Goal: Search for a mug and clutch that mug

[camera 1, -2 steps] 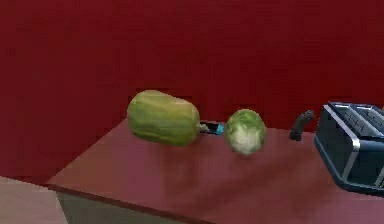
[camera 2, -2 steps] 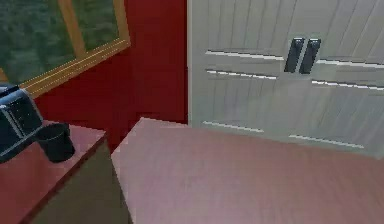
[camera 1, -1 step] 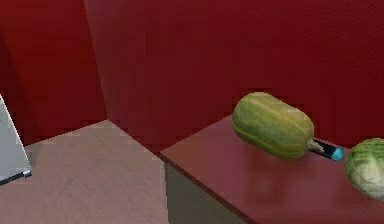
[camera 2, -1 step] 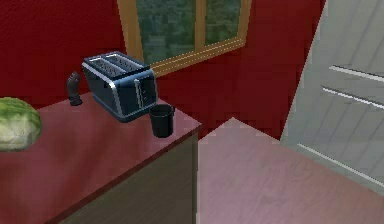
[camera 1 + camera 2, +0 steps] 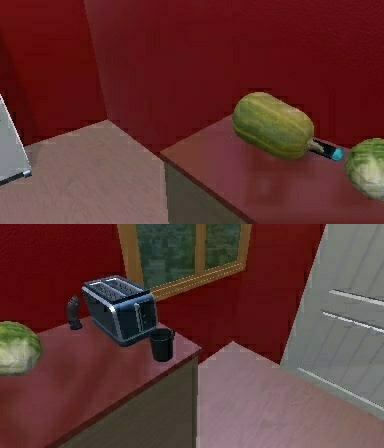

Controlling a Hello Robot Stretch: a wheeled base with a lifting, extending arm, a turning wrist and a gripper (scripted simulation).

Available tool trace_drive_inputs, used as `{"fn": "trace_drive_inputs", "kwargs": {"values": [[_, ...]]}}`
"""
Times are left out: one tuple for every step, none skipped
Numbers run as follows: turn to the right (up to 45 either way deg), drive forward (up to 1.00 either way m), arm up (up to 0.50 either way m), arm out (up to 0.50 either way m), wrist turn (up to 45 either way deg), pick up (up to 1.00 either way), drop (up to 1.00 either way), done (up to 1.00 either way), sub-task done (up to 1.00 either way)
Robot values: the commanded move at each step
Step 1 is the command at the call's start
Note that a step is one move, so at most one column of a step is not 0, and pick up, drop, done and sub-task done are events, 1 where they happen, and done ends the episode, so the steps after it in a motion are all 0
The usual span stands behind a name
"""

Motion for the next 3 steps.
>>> {"fn": "trace_drive_inputs", "kwargs": {"values": [[0.0,0.00,0.38,0.00,0.0,0.00,0.00,0.00,0.00],[0.0,0.00,0.00,0.30,0.0,0.00,0.00,0.00,0.00],[0.0,0.00,0.00,0.00,45.0,0.00,0.00,0.00,0.00]]}}
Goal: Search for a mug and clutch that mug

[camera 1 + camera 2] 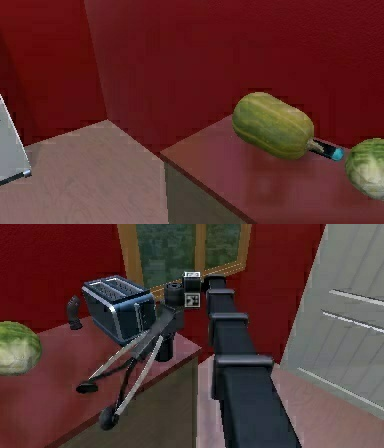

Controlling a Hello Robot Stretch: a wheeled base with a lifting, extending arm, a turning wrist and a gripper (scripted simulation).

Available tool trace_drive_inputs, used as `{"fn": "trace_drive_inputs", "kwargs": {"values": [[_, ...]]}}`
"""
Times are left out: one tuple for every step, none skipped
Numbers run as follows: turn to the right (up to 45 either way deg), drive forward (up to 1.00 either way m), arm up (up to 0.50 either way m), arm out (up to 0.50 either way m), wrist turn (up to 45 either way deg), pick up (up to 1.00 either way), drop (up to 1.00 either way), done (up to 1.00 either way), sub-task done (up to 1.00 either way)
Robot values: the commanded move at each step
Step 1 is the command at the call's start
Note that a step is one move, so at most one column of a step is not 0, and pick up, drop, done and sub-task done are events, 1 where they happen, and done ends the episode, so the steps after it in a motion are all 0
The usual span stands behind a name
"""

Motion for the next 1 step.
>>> {"fn": "trace_drive_inputs", "kwargs": {"values": [[0.0,0.00,0.00,0.00,45.0,0.00,0.00,0.00,0.00]]}}
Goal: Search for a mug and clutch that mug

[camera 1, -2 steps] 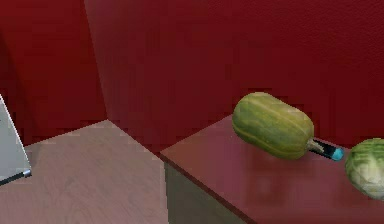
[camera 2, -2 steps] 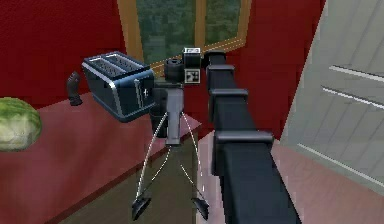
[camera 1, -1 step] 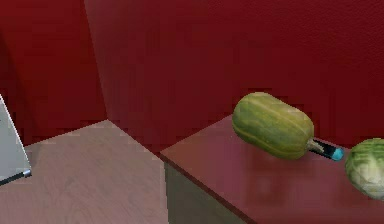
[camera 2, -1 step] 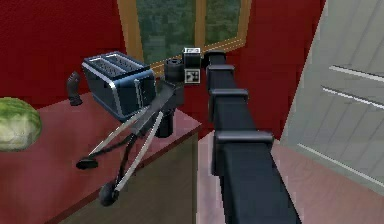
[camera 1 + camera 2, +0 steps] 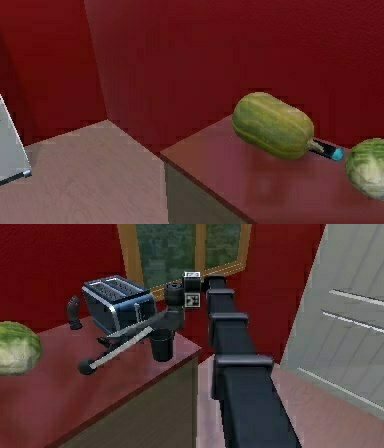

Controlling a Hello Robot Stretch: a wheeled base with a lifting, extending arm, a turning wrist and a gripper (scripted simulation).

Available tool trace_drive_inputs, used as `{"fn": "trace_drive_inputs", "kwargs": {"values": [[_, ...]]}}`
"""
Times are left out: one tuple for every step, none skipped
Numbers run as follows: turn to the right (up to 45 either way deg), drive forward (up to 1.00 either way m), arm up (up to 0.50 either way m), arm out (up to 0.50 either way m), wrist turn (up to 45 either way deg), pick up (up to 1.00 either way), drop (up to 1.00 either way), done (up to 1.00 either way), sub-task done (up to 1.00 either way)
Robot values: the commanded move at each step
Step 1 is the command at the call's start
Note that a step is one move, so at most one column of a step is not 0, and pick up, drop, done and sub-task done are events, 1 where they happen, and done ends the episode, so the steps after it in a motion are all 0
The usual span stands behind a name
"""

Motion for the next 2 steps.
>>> {"fn": "trace_drive_inputs", "kwargs": {"values": [[0.0,0.00,0.00,0.00,45.0,0.00,0.00,0.00,0.00],[0.0,0.00,0.00,0.00,21.0,0.00,0.00,0.00,0.00]]}}
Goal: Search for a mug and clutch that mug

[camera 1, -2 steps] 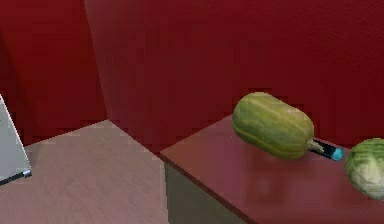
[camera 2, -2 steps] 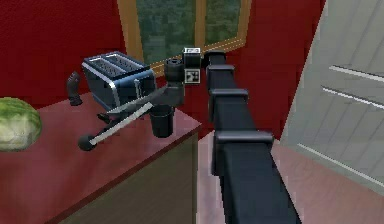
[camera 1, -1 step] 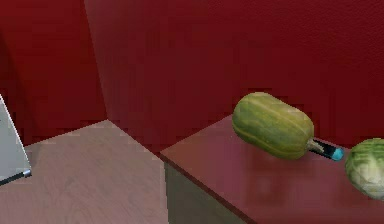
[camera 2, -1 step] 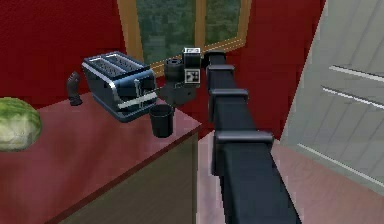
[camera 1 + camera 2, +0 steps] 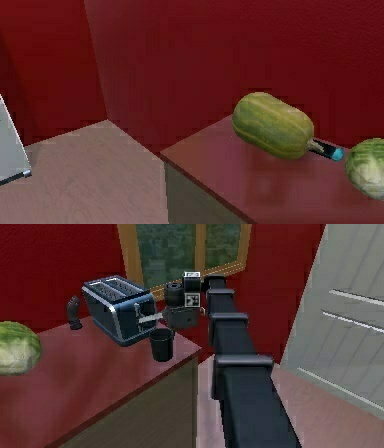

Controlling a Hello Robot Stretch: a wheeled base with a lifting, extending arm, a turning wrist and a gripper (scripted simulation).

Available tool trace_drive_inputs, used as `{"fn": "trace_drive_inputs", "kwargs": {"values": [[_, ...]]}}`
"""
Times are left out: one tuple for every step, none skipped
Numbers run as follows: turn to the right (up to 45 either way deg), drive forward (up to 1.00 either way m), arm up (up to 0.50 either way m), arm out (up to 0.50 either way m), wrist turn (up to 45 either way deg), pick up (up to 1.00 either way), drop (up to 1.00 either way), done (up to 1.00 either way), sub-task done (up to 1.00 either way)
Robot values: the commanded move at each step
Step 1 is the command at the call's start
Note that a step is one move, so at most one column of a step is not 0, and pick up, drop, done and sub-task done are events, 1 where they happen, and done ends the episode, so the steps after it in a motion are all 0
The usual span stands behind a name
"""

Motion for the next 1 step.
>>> {"fn": "trace_drive_inputs", "kwargs": {"values": [[0.0,0.00,-0.16,0.00,0.0,0.00,0.00,0.00,0.00]]}}
